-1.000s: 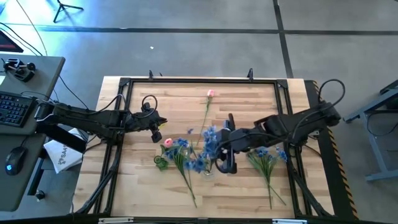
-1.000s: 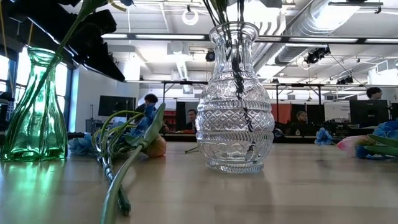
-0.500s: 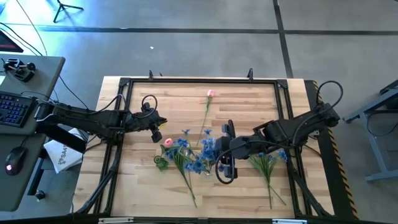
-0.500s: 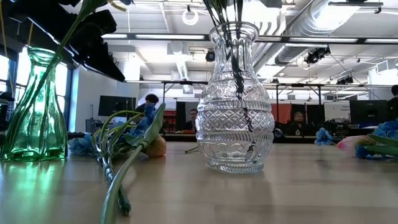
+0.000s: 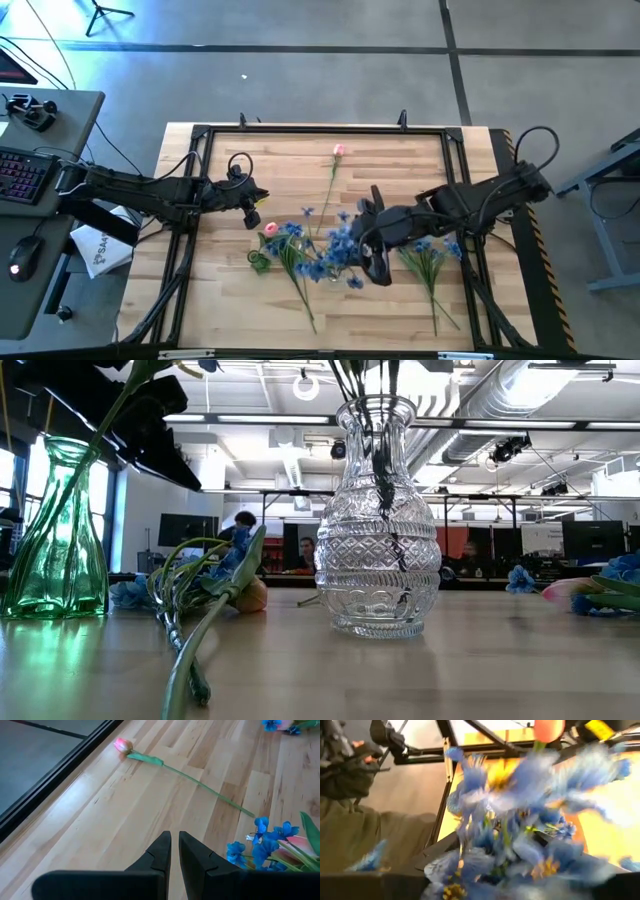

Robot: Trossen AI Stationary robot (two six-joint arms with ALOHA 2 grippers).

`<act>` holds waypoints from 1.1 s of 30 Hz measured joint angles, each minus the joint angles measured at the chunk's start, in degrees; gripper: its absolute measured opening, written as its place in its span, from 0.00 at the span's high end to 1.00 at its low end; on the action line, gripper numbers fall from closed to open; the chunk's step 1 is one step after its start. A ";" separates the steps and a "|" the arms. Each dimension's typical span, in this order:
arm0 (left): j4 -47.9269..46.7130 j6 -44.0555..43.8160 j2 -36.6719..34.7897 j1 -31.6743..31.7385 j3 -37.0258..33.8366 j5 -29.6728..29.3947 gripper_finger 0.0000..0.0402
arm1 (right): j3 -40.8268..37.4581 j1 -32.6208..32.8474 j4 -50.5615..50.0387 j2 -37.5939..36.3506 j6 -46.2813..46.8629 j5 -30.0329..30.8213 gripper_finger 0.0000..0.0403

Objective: Sort flowers into vase by color
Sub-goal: Put the top left blue flower into the transparent vase, then put the bottom right pink flower into the green vase

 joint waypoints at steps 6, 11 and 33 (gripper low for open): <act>-0.02 0.00 0.00 0.00 0.00 0.04 0.94 | 0.00 -0.05 -0.10 -2.70 1.08 2.80 0.38; -0.02 -0.02 0.00 0.00 0.00 0.13 0.94 | 0.00 0.47 -0.64 -4.23 0.00 4.72 0.38; -0.08 -0.04 0.02 0.02 0.00 0.09 0.94 | -13.54 15.17 -36.73 -13.16 54.88 12.86 0.53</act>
